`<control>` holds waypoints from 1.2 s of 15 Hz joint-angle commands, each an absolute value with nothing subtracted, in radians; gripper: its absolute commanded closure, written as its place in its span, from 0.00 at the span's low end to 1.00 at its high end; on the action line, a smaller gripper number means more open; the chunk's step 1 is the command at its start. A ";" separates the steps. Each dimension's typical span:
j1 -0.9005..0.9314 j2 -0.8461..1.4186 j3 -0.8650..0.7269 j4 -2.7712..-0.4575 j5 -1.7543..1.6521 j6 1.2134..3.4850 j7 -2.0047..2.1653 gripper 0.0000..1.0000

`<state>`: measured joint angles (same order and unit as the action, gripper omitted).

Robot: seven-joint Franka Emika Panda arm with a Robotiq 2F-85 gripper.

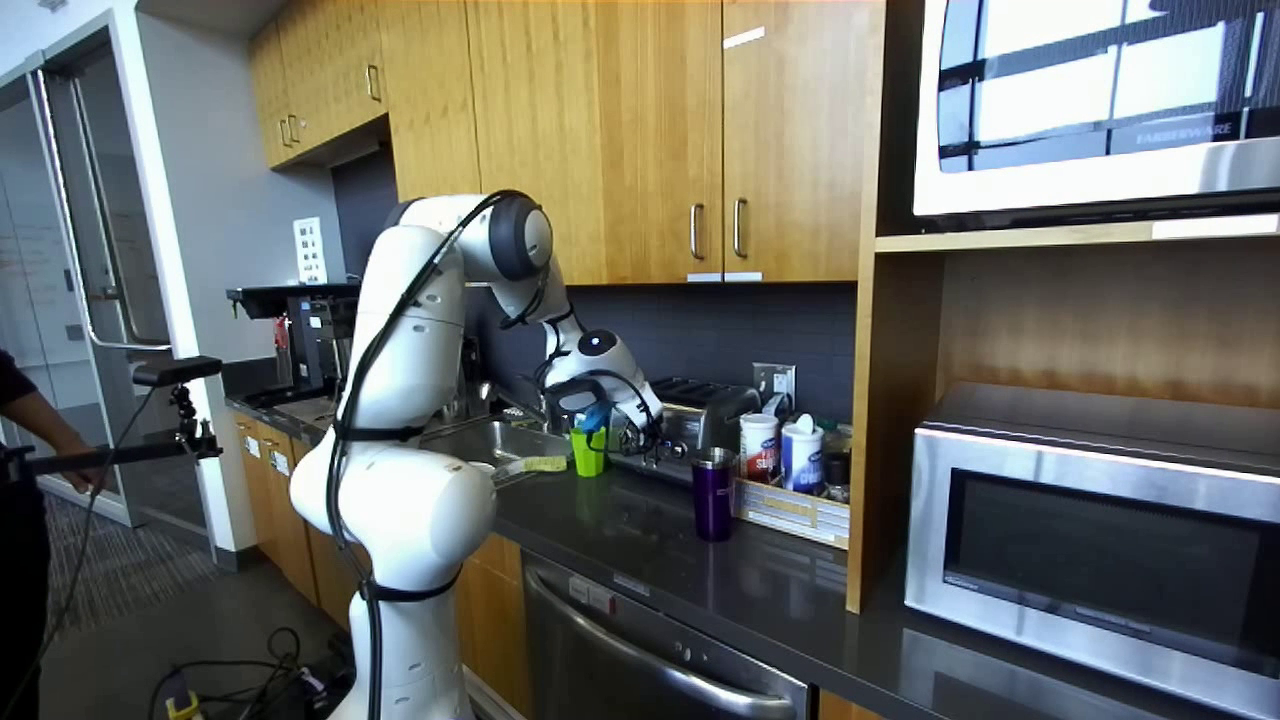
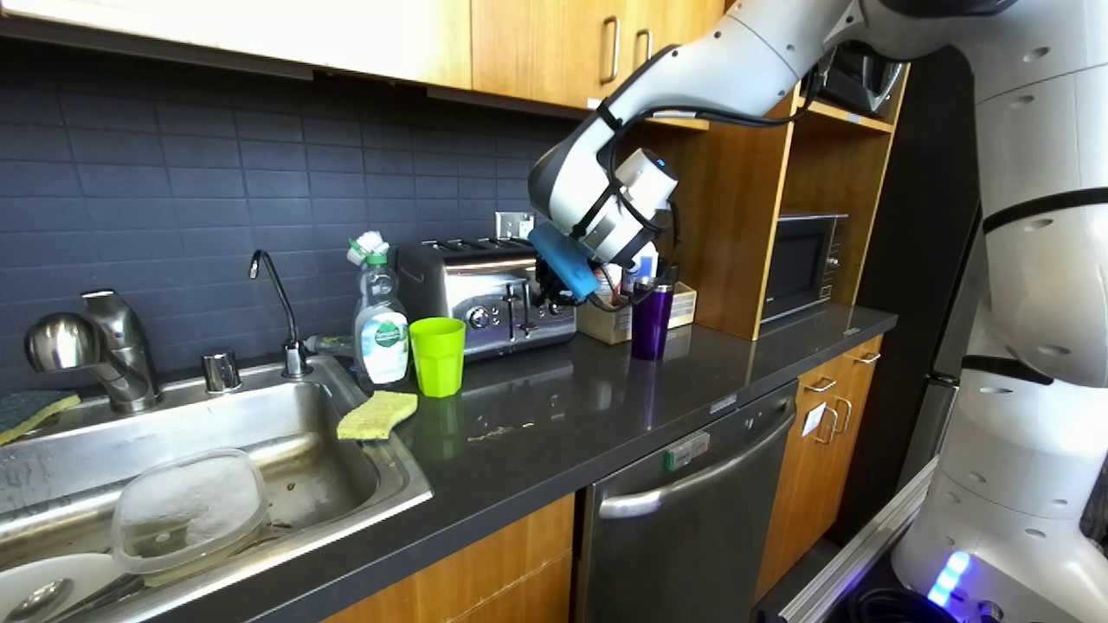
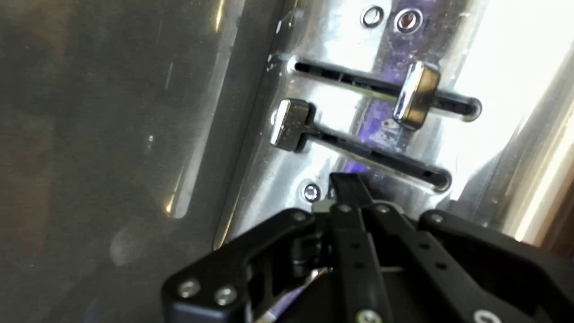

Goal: Press a button on the toaster

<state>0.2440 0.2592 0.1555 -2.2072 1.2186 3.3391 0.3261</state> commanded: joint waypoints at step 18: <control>0.227 0.228 0.146 -2.250 1.148 3.319 0.328 1.00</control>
